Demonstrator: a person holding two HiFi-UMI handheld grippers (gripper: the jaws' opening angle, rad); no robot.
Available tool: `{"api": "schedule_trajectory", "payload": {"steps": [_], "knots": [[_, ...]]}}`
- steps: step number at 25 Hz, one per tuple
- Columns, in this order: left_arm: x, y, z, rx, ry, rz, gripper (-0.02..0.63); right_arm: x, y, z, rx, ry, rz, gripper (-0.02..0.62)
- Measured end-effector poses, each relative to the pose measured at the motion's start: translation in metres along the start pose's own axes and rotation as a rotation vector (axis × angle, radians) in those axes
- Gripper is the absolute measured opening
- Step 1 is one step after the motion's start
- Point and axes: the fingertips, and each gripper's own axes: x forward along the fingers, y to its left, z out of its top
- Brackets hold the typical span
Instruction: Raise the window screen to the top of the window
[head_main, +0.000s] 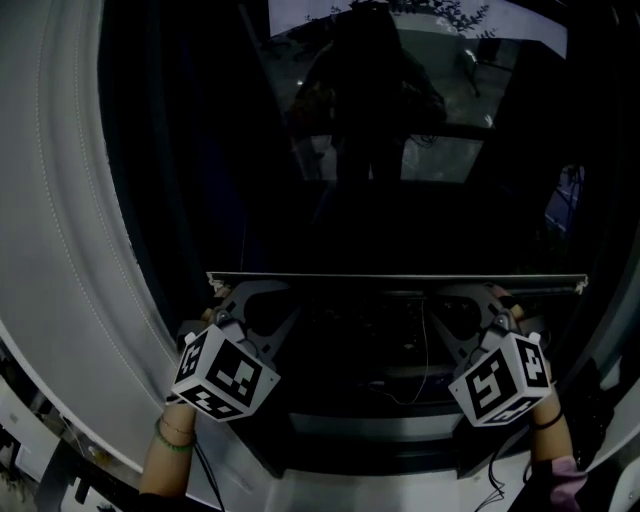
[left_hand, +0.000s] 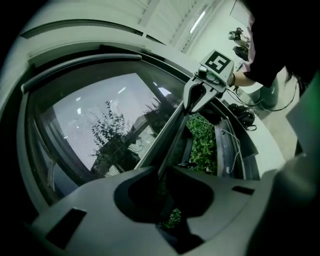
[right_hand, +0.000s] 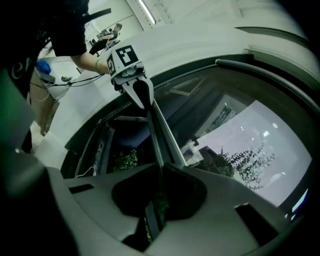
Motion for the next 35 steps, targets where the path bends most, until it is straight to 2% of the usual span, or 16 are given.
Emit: {"api": "schedule_trajectory", "payload": {"steps": [5, 11, 17, 22, 26, 31, 35], "knots": [[0.002, 0.045, 0.037, 0.065, -0.009, 0.060, 0.055, -0.011, -0.055, 0.012, -0.048, -0.017, -0.073, 0.029], [-0.009, 0.081, 0.051, 0.137, 0.015, 0.085, 0.055, -0.013, -0.088, 0.039, -0.082, -0.034, -0.114, 0.029], [-0.023, 0.112, 0.068, 0.153, 0.002, 0.102, 0.055, -0.021, -0.116, 0.063, -0.105, -0.043, -0.169, 0.029], [-0.030, 0.129, 0.081, 0.158, -0.031, 0.152, 0.055, -0.028, -0.134, 0.072, -0.104, -0.079, -0.218, 0.032], [-0.034, 0.158, 0.102, 0.178, -0.043, 0.189, 0.055, -0.034, -0.168, 0.084, -0.125, -0.084, -0.267, 0.034], [-0.040, 0.191, 0.122, 0.180, -0.051, 0.198, 0.055, -0.038, -0.202, 0.100, -0.157, -0.081, -0.290, 0.034], [-0.045, 0.212, 0.136, 0.216, -0.036, 0.247, 0.055, -0.043, -0.225, 0.112, -0.173, -0.072, -0.328, 0.034]]}}
